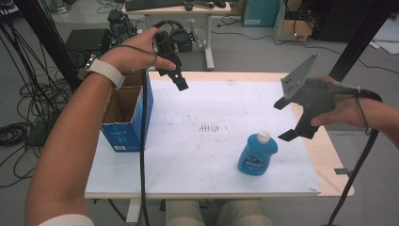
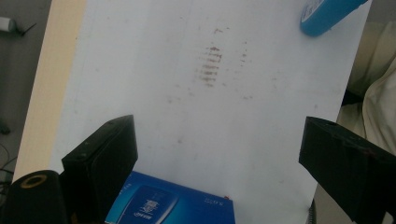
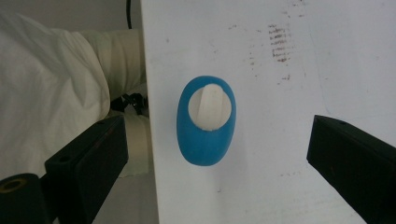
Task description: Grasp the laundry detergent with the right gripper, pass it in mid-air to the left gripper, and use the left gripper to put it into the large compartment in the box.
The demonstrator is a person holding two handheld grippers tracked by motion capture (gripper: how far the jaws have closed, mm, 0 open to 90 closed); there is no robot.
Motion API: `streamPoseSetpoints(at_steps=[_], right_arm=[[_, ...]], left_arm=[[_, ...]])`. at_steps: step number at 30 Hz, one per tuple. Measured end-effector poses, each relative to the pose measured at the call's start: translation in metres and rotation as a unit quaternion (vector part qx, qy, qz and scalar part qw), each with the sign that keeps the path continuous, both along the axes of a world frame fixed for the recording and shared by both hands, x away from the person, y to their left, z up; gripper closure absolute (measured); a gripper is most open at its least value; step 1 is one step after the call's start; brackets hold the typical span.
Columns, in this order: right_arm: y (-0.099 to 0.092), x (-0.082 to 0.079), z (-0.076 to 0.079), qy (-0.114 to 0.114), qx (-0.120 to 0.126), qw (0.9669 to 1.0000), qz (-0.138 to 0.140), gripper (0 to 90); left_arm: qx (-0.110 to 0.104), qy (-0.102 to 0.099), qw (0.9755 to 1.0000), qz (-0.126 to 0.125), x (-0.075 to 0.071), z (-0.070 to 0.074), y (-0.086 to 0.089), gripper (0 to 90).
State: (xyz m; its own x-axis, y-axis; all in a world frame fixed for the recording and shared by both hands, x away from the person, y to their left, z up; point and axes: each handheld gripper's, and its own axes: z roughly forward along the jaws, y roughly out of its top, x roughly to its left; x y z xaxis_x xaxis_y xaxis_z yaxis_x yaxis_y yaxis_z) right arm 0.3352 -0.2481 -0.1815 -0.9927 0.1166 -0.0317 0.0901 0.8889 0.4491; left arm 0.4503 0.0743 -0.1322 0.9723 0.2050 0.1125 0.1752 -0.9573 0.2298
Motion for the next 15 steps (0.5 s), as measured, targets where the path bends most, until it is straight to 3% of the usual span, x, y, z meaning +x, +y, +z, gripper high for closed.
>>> streamPoseSetpoints(at_steps=[6,9,13,14,15], right_arm=[[-0.01,-0.001,-0.012,-0.005,0.001,1.0,-0.001,5.1],[-0.015,-0.004,-0.019,0.001,0.0,0.9998,-0.019,5.1],[-0.02,-0.004,-0.026,-0.003,-0.001,0.9998,-0.021,5.1],[-0.021,-0.01,-0.025,0.018,-0.015,0.9983,-0.054,5.2],[-0.022,-0.01,-0.026,0.018,-0.013,0.9981,-0.058,5.1]], left_arm=[[-0.001,0.001,1.0,0.0,0.0,-0.001,-0.001,11.8],[0.0,0.002,1.0,0.0,0.0,-0.003,-0.001,11.8],[0.0,0.002,1.0,0.003,0.0,-0.004,-0.001,11.8],[-0.001,0.001,1.0,0.003,-0.001,-0.004,-0.001,11.8],[0.0,0.002,1.0,0.002,-0.001,-0.004,-0.001,11.8]])
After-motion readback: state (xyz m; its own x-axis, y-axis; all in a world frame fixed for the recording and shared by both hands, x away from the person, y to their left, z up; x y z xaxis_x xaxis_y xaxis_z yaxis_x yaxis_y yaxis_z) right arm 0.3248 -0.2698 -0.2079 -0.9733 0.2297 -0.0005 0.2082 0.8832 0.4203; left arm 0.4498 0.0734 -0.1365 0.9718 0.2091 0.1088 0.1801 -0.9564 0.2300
